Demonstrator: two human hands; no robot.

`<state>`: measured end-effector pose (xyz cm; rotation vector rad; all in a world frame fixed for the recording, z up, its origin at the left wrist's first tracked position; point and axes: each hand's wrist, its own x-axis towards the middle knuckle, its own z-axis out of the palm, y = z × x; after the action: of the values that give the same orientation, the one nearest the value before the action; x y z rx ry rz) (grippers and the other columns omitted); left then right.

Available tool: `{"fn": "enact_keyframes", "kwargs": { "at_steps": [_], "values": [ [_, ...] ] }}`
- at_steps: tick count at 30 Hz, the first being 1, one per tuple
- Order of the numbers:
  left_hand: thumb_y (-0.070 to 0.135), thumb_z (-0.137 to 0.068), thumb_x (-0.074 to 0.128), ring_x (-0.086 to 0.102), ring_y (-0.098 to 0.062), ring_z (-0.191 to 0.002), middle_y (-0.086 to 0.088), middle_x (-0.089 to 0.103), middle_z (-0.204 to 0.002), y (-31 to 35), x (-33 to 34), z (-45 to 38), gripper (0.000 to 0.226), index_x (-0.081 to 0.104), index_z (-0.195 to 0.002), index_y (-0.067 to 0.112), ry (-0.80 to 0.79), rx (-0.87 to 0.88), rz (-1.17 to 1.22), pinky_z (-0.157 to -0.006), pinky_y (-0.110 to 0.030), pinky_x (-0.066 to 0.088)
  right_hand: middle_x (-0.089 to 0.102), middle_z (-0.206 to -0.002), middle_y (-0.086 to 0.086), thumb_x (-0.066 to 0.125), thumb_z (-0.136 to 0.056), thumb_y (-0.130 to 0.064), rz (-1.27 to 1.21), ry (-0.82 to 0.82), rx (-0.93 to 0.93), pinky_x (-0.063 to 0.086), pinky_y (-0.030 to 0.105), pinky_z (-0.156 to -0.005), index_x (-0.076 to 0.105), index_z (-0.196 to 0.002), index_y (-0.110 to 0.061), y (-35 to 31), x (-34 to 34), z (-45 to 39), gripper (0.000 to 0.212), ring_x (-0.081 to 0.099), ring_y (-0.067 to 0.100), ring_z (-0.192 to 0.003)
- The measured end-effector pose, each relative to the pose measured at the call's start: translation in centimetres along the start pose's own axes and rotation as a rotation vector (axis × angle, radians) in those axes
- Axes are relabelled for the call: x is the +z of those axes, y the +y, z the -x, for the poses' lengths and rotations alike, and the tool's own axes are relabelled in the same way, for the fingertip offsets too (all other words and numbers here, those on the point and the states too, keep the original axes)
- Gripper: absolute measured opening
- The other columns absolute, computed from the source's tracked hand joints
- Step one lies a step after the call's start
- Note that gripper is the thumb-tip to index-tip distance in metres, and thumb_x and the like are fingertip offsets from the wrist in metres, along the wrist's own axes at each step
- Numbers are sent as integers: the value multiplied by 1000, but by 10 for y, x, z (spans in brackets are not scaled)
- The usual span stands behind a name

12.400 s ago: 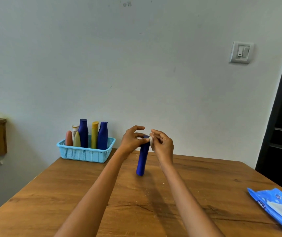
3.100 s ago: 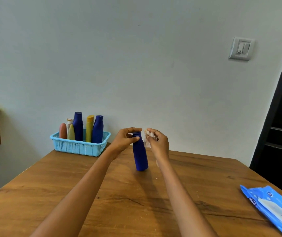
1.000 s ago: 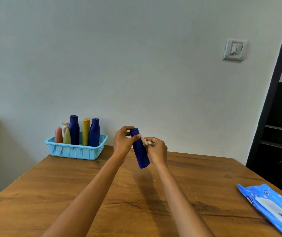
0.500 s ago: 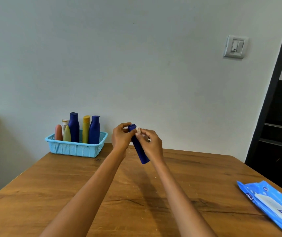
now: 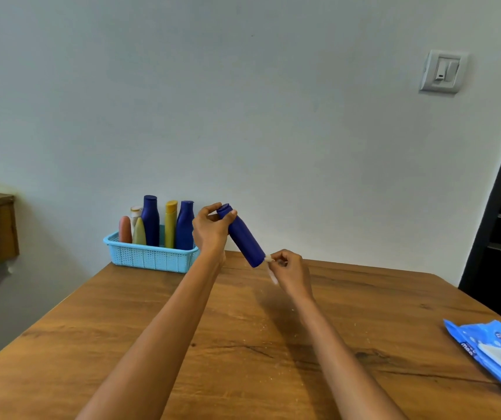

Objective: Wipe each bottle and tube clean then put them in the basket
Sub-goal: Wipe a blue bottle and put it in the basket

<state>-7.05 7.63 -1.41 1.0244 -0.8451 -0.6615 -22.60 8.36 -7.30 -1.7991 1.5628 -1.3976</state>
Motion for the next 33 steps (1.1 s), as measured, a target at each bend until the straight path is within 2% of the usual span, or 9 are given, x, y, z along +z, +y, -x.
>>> {"fn": "enact_keyframes", "kwargs": {
  "at_steps": [5, 10, 15, 18, 20, 22, 25, 29, 33],
  "values": [
    [21, -77, 74, 63, -17, -96, -2, 66, -107, 17, -11, -4, 39, 57, -112, 21, -14, 111, -105, -85, -38, 55, 62, -106, -2, 60, -90, -22, -196, 149, 71, 40, 11, -60, 61, -111, -15, -14, -3, -10, 22, 58, 11, -91],
    [20, -80, 72, 62, -17, -95, -2, 66, -110, 59, -27, -40, 38, 58, -115, 17, -25, 312, -332, -83, -31, 52, 62, -97, -1, 59, -92, -16, -335, 69, 3, 41, 3, -50, 62, -109, -9, -62, 16, -28, 19, 56, 0, -76],
    [19, -77, 75, 60, -19, -94, -5, 64, -112, 78, -42, -87, 40, 57, -112, 15, -7, 311, -452, -79, -29, 50, 62, -89, -4, 59, -92, -20, -399, 4, -4, 43, 8, -52, 63, -104, -12, -108, 49, -54, 15, 59, 8, -79],
    [15, -75, 76, 60, -25, -101, -8, 61, -116, 72, -50, -106, 41, 57, -111, 12, -52, 282, -547, -85, -38, 54, 62, -80, -8, 58, -92, -23, -370, -31, 9, 45, 14, -56, 61, -97, -16, -118, 68, -64, 10, 58, 5, -71],
    [14, -74, 77, 59, -26, -103, -9, 60, -117, 62, -53, -113, 41, 58, -111, 10, -85, 282, -620, -87, -42, 53, 66, -92, 0, 59, -92, -25, -351, -39, 33, 54, 25, -71, 62, -96, -16, -117, 83, -71, 10, 63, 12, -81],
    [12, -73, 77, 58, -26, -104, -10, 60, -118, 50, -56, -119, 41, 59, -110, 9, -109, 299, -663, -87, -41, 52, 67, -101, 5, 59, -91, -25, -339, -56, 62, 53, 33, -83, 63, -97, -14, -113, 97, -73, 12, 63, 20, -92],
    [11, -73, 77, 58, -24, -101, -11, 62, -115, 33, -60, -124, 40, 60, -109, 7, -117, 320, -676, -82, -30, 49, 64, -96, 3, 59, -92, -24, -324, -72, 76, 50, 28, -78, 62, -95, -15, -106, 114, -72, 10, 61, 19, -90],
    [11, -76, 75, 54, -17, -90, -10, 62, -110, 10, -62, -122, 42, 54, -112, 5, -145, 329, -683, -76, -28, 46, 60, -87, -2, 56, -93, -25, -310, -63, 86, 45, 24, -71, 63, -100, -12, -99, 124, -74, 16, 55, 11, -78],
    [8, -78, 72, 53, -16, -86, -10, 62, -100, -9, -58, -120, 31, 51, -101, 5, -172, 410, -675, -72, -24, 41, 65, -96, 2, 55, -93, -26, -323, -59, 123, 44, 25, -70, 64, -99, -13, -92, 132, -79, 16, 57, 14, -84]
  ]
}}
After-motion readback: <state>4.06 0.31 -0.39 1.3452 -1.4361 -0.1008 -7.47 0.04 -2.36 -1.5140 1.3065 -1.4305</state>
